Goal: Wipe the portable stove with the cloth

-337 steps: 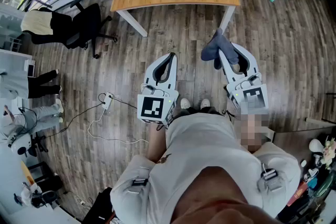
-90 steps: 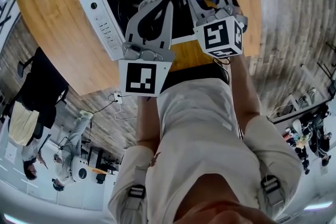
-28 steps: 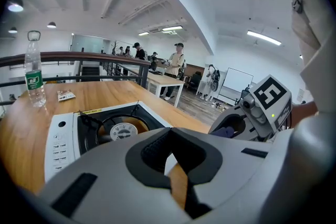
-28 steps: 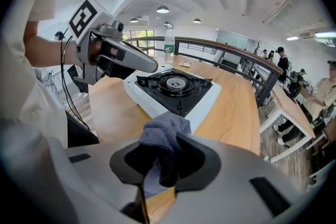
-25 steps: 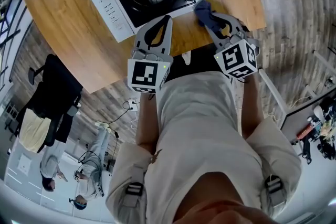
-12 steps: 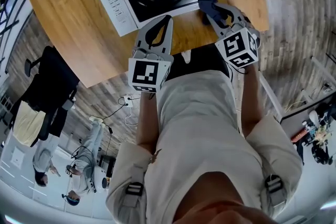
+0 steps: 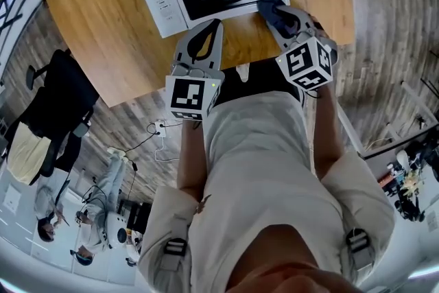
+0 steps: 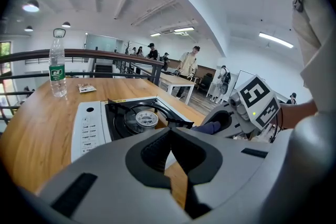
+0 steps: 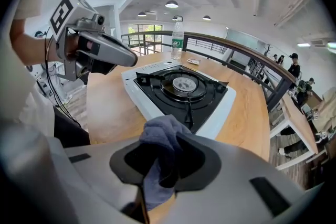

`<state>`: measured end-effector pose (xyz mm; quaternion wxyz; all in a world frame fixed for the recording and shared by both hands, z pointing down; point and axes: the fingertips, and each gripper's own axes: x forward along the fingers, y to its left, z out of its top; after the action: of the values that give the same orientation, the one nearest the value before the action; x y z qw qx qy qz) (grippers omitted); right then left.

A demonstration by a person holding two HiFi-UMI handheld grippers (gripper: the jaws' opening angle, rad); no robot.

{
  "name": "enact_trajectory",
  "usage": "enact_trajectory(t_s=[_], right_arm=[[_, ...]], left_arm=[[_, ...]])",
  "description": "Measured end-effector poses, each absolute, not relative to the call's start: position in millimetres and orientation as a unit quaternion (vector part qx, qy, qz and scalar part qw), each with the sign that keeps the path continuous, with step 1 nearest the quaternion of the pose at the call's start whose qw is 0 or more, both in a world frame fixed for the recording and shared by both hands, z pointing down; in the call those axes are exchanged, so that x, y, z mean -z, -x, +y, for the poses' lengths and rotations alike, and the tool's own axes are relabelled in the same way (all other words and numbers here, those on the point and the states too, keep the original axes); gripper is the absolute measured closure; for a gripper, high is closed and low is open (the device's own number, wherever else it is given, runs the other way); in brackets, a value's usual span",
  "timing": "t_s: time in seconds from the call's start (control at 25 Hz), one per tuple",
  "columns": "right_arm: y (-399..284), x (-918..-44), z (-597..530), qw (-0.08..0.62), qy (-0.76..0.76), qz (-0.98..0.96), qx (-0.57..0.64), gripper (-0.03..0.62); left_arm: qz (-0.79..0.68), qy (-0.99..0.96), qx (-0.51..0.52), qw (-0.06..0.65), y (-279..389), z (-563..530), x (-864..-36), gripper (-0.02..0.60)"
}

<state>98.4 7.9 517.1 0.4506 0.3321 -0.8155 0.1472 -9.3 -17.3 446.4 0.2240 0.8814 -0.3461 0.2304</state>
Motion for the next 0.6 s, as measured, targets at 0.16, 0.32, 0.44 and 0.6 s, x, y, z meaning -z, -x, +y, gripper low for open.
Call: enact_trajectory(t_s=[0.16, 0.32, 0.44, 0.6], right_arm=[[-87, -519, 7, 0.456, -0.323, -0.816, -0.146, 0.484], [-73, -519, 6, 0.462, -0.311, -0.818, -0.143, 0.484], [-61, -520, 7, 0.463, -0.301, -0.822, -0.140, 0.484], [-45, -519, 7, 0.462, -0.291, -0.826, -0.136, 0.484]], left_arm=[[-0.357, -0.877, -0.226, 0.227, 23, -18, -446, 0.561], [-0.370, -0.872, -0.222, 0.231, 37, -16, -448, 0.561], [-0.378, -0.868, -0.220, 0.234, 48, -14, -450, 0.561], [-0.387, -0.864, -0.218, 0.237, 61, -11, -449, 0.561]])
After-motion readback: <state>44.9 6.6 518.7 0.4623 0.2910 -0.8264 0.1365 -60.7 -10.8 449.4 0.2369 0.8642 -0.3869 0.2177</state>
